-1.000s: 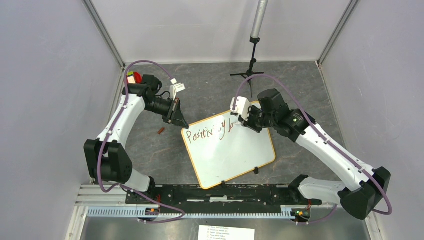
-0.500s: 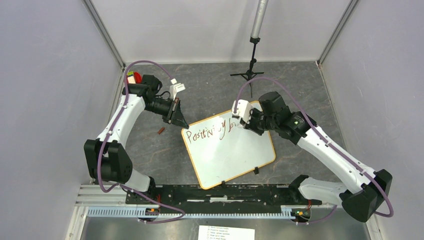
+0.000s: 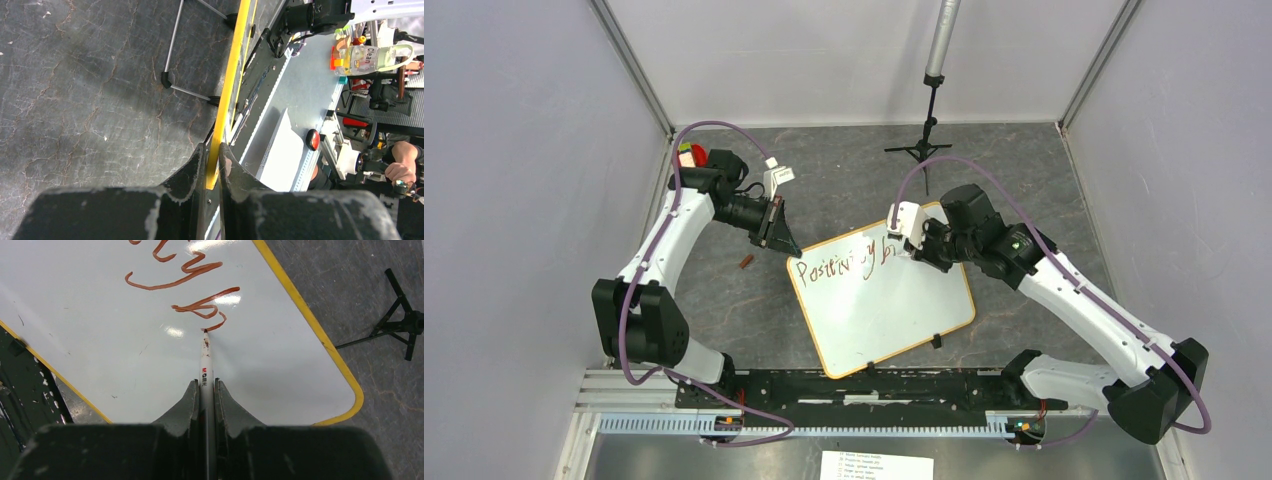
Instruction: Write a sentence on the whiteboard
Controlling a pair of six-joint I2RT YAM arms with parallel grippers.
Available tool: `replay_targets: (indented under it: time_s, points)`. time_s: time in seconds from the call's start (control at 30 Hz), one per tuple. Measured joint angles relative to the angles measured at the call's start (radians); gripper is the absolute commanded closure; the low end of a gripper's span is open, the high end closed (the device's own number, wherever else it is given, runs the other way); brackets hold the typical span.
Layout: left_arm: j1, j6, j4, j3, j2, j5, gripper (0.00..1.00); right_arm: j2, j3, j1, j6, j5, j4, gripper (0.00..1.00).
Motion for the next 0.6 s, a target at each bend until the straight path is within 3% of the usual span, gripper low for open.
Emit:
replay_targets:
  time_s: [0.6]
  points:
    - [0.0,0.0,0.001,0.0,0.0,0.0,0.98,0.006,0.029,-0.018,0.004,0.064,0.014,1.0]
